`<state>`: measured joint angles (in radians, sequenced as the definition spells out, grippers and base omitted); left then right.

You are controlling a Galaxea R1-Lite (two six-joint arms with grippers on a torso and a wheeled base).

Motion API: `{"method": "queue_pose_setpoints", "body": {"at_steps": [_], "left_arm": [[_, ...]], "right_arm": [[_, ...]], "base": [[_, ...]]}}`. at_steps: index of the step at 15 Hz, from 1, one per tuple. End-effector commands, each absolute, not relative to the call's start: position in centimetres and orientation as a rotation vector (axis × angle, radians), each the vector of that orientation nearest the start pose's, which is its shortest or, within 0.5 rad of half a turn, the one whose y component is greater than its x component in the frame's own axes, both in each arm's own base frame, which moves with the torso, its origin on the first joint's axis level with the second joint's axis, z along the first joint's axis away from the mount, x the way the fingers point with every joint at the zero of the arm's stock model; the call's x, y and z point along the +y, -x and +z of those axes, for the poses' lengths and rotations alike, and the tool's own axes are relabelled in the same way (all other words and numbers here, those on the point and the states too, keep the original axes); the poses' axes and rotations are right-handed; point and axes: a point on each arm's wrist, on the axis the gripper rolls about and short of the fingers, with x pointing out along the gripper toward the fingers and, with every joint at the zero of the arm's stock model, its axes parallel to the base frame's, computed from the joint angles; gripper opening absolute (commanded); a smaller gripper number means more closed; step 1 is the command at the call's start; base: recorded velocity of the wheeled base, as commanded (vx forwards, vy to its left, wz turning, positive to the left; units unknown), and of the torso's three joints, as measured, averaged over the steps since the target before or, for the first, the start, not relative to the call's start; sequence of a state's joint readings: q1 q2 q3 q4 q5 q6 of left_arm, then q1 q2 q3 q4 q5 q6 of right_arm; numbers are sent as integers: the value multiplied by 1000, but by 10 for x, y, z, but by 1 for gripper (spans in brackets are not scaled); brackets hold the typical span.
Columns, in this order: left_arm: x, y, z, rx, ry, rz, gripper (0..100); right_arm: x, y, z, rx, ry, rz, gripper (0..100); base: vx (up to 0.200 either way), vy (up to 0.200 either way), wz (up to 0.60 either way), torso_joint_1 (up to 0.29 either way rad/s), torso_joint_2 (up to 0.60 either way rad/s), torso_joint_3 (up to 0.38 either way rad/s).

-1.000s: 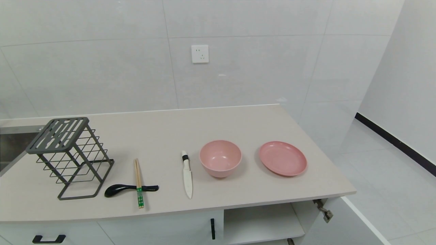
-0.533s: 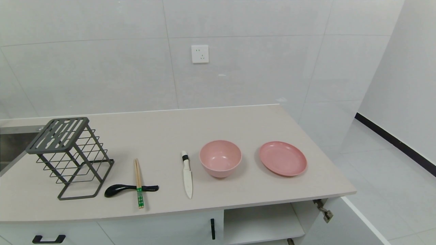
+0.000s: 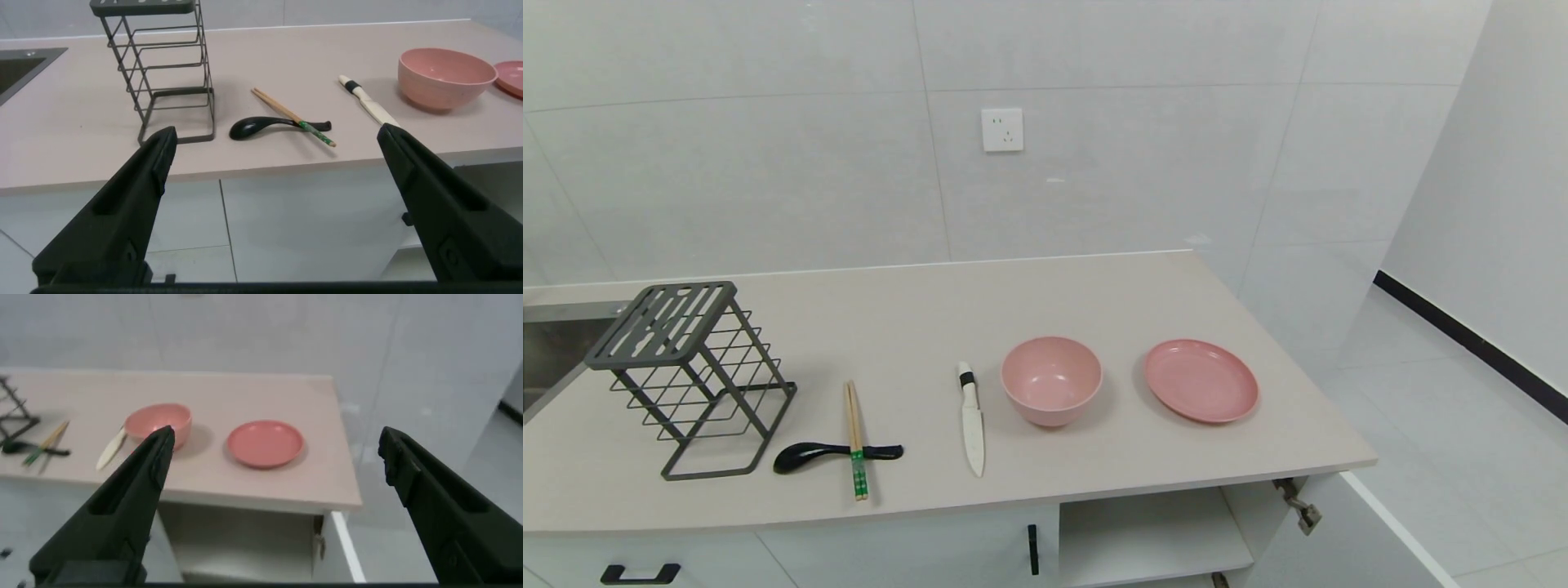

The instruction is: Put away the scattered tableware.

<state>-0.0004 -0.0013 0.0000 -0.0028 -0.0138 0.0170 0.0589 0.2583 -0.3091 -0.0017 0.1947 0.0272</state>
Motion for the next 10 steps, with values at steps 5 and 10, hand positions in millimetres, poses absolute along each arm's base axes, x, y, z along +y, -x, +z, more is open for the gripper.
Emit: {"method": "queue_pose_setpoints", "body": {"at_steps": [5, 10], "left_arm": [[0, 23, 76, -3, -15, -14, 100], [0, 23, 76, -3, -14, -12, 100]], "right_arm": [[17, -74, 164, 381, 100, 436, 100], [25, -127, 172, 447, 139, 447, 100]], "base": [[0, 0, 0, 0, 0, 0], [0, 0, 0, 0, 0, 0]]}}
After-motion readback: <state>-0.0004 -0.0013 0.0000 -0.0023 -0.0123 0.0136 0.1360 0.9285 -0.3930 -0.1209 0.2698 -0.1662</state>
